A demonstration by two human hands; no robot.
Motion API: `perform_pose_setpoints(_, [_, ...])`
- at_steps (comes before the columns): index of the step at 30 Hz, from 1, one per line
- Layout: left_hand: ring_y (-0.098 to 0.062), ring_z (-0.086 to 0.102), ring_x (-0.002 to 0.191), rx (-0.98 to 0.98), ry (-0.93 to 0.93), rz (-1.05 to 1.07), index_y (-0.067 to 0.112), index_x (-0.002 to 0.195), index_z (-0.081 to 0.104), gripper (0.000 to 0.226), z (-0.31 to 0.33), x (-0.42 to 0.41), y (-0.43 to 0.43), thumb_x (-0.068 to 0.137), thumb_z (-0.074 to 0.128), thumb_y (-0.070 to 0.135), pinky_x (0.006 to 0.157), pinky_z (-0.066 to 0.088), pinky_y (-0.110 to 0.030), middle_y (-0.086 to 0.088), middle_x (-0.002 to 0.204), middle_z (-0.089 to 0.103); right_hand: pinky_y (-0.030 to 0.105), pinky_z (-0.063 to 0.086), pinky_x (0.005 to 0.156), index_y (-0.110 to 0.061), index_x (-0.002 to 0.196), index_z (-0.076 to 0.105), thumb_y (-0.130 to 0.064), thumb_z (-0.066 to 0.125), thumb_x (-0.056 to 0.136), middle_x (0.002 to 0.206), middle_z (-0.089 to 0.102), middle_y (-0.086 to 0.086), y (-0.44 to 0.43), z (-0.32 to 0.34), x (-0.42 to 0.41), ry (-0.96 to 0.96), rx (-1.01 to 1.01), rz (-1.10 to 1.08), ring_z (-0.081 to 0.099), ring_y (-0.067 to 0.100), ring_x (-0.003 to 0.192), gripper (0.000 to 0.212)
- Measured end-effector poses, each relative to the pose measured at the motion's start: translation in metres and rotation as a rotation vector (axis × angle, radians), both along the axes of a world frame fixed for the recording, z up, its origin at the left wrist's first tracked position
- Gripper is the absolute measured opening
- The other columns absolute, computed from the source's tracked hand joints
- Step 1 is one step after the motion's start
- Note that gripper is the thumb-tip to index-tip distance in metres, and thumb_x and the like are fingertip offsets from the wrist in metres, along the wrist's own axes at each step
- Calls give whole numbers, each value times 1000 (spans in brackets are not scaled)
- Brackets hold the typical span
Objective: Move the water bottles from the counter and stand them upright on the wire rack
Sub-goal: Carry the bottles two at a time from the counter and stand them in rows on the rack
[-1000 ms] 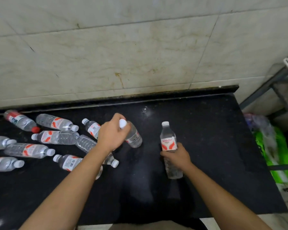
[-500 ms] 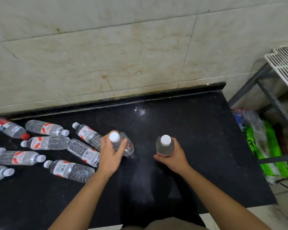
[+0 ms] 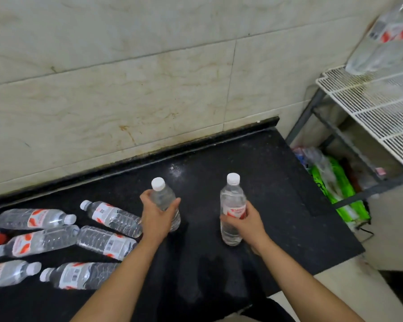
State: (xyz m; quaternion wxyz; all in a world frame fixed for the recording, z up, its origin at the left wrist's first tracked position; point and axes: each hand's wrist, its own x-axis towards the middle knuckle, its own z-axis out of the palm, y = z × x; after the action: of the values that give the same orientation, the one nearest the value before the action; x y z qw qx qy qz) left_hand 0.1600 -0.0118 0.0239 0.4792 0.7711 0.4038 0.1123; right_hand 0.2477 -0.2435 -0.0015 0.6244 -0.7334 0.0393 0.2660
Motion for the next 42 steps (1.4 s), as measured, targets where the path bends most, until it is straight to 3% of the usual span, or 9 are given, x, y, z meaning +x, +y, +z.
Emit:
perform_pose_setpoints(7, [-20,67,103,-217,-87,-56,26,118,51,71,9,43,-15,65,85,60,94,55,-48,4,112,65,43,56,85,-15,127,58,-19,77,71,102,70,7,-50,32,5,58,337,-294,67,26,96,59])
perform_pose_setpoints(11, [-14,70,94,-369,-237,-113,23,110,62,48,44,76,-69,73,85,44,87,59,-40,5,104,71,39,57,78,-13,113,63,-44,81,75,92,67,8,-89,67,14,78,458,-372,67,23,84,53])
perform_pose_setpoints(14, [-19,73,94,-498,-323,-199,22,106,66,38,81,93,-116,77,82,41,80,59,-34,0,102,74,41,53,87,-13,101,70,-60,87,61,95,69,12,-126,94,20,78,519,-391,67,26,86,64])
perform_pose_setpoints(19, [-22,71,78,-640,-451,-364,11,106,65,51,147,113,-196,78,76,52,77,57,-40,-6,86,72,41,51,82,-11,95,75,-40,76,76,90,70,14,-195,142,44,-108,541,-415,66,29,82,34])
perform_pose_setpoints(23, [-20,59,64,-779,-516,-457,11,95,60,56,179,130,-266,78,68,64,65,51,-34,-6,73,59,42,56,77,-1,111,65,-42,77,73,89,68,16,-266,166,65,-257,549,-383,67,29,79,56])
perform_pose_setpoints(27, [-20,57,56,-881,-588,-488,15,74,60,42,194,145,-354,91,54,53,60,49,-33,-5,64,57,36,57,64,5,121,59,-40,77,76,86,68,17,-347,178,89,-263,644,-373,68,27,69,66])
perform_pose_setpoints(32, [-22,60,60,-805,-580,-484,20,69,67,37,217,183,-449,90,52,47,69,49,-38,-5,69,62,41,55,75,-1,121,65,-45,83,72,94,71,16,-445,197,124,-319,615,-413,69,30,79,68])
perform_pose_setpoints(35, [-23,60,60,-735,-574,-453,16,79,58,28,230,207,-490,90,51,41,60,54,-35,-7,71,59,40,56,72,-1,124,63,-44,88,70,93,71,14,-490,211,149,-339,628,-459,69,27,77,74])
perform_pose_setpoints(42, [-13,69,68,-507,-712,-507,17,97,63,46,253,279,-524,70,79,51,62,57,-28,4,77,72,44,59,75,-12,120,65,-36,80,76,91,73,5,-523,231,225,-348,667,-508,71,22,78,52])
